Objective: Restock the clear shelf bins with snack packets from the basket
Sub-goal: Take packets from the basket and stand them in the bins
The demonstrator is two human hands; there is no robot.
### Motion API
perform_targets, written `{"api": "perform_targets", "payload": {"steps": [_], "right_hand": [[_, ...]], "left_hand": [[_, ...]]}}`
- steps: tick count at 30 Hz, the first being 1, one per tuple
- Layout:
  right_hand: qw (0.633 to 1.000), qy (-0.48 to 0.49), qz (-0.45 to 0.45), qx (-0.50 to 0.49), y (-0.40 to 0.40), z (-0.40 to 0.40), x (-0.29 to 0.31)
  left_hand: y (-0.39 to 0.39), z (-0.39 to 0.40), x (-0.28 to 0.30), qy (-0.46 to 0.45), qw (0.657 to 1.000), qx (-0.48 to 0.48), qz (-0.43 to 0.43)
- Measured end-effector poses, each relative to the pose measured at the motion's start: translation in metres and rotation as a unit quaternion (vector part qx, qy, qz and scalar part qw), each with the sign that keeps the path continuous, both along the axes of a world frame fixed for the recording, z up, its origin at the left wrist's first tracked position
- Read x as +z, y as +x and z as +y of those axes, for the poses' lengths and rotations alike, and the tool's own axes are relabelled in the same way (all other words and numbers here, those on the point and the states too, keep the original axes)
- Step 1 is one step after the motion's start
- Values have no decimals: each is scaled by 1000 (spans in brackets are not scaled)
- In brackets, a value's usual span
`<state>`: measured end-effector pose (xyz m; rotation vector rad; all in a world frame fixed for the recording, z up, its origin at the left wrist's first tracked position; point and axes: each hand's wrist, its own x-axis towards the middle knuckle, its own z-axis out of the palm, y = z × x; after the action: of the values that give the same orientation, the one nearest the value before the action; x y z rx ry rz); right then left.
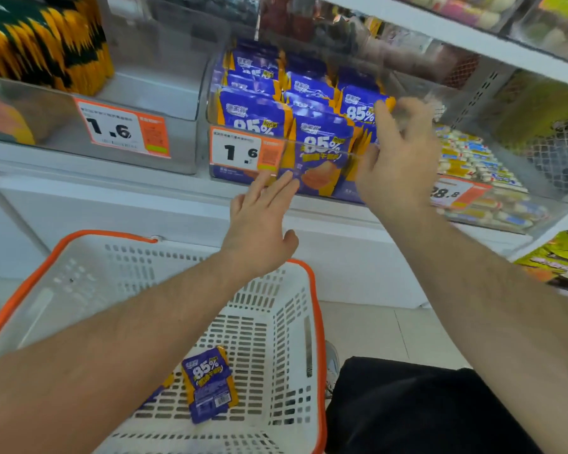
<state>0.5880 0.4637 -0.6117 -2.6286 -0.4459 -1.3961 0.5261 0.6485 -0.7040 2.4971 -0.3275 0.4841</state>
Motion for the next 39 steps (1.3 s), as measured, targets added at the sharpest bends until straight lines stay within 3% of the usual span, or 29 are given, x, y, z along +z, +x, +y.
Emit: {"api": "perform_targets", "payload": {"steps": [3, 5, 7, 11, 15, 17, 21, 25, 30, 32, 36, 38, 39], "right_hand": [[986, 3, 15, 167, -18, 51, -45], [972, 9, 114, 207, -31, 84, -89], [945, 17, 284, 161, -42, 106, -139], [802, -10, 596, 45, -69, 124, -232], [644, -82, 761, 4, -96, 136, -301], [624, -75, 777, -11, -103, 140, -322], [651, -45, 756, -56, -108, 147, -348], [627, -51, 772, -88, -113, 158, -368], [634, -74, 758, -130, -118, 169, -383], [619, -59, 770, -143, -116, 173, -384], [560, 75, 815, -133, -107, 169, -380], [527, 188, 824, -93, -99, 166, -371], [527, 214, 819, -79, -93, 166, -362]], "left_hand": [[-16, 26, -33, -16, 990, 17, 137], [-28, 49, -59, -19, 975, 34, 219], [-41, 70, -85, -10, 958, 52, 282], [-60, 97, -120, -19, 932, 69, 355], [-64, 108, -147, -47, 911, 82, 401], [-63, 113, -160, -53, 899, 90, 425], [-58, 124, -180, -72, 884, 113, 448], [-53, 128, -195, -77, 865, 125, 480], [-50, 126, -207, -78, 862, 121, 486], [-49, 125, -208, -81, 857, 125, 493], [-54, 125, -207, -96, 843, 121, 515], [-60, 120, -206, -92, 822, 88, 555], [-64, 116, -206, -85, 806, 61, 583]]}}
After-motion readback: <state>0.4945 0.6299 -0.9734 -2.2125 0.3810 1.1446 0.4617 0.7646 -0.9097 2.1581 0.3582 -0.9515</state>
